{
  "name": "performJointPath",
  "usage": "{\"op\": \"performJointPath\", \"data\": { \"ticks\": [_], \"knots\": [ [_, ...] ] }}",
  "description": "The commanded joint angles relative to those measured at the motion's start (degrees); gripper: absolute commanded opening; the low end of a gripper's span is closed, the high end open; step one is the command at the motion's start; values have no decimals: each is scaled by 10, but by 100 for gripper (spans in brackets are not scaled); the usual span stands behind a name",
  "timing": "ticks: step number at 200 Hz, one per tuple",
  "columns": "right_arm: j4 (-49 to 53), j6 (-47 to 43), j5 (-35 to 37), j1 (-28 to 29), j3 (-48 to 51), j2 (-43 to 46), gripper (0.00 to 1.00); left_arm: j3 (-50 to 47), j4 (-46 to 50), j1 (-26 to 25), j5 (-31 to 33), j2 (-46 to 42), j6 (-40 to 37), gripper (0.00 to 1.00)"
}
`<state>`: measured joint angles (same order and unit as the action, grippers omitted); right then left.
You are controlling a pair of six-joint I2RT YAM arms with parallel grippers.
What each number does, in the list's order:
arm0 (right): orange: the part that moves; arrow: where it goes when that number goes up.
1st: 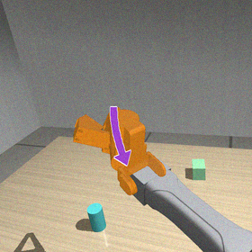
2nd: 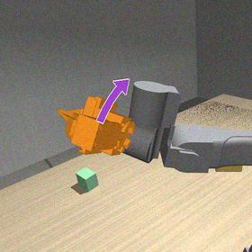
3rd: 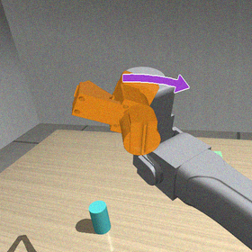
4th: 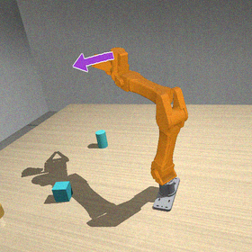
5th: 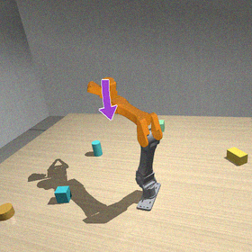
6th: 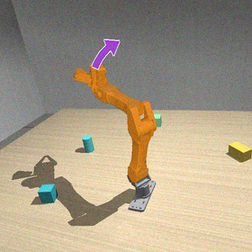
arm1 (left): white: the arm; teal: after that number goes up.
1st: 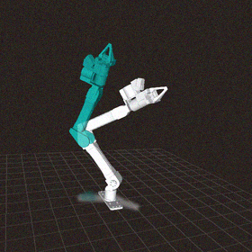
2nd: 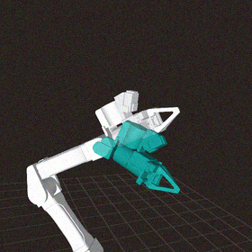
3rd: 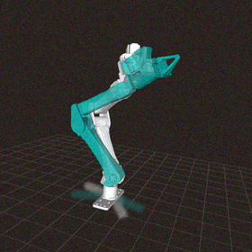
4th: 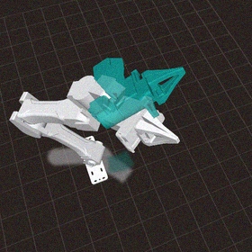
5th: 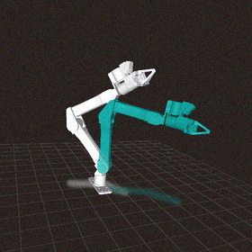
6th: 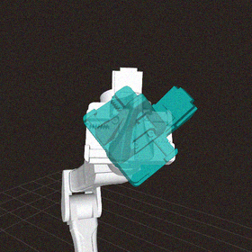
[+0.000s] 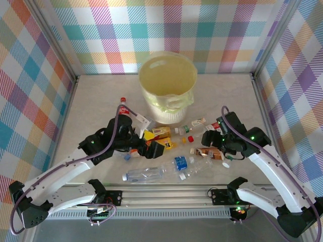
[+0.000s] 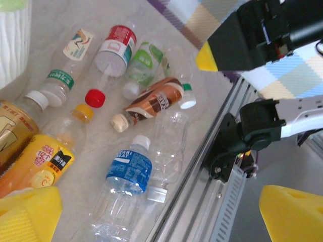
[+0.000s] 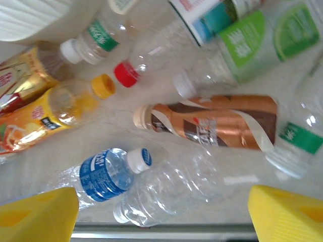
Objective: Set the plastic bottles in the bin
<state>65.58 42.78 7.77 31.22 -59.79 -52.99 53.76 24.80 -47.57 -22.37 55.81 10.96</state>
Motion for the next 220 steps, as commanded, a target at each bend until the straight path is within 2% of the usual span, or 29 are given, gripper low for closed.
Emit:
{"op": "performJointPath", "data": {
  "ticks": [1, 63, 108, 166, 220],
  "knots": [
    [52, 93, 8, 5, 23, 13, 85, -1, -5, -22, 9, -1, -32, 100],
    [61, 234, 3, 54, 111, 35, 80, -26, -64, -25, -2, -31, -54, 100],
    [-57, 300, -33, 90, 190, 32, 85, -39, -84, -25, -21, -49, -57, 100],
    [-152, 375, -24, 148, 236, -16, 92, -55, -84, -25, -25, -63, -62, 100],
    [-254, 453, 6, 167, 300, -12, 89, -55, -84, -24, -30, -67, -63, 100]
  ]
}}
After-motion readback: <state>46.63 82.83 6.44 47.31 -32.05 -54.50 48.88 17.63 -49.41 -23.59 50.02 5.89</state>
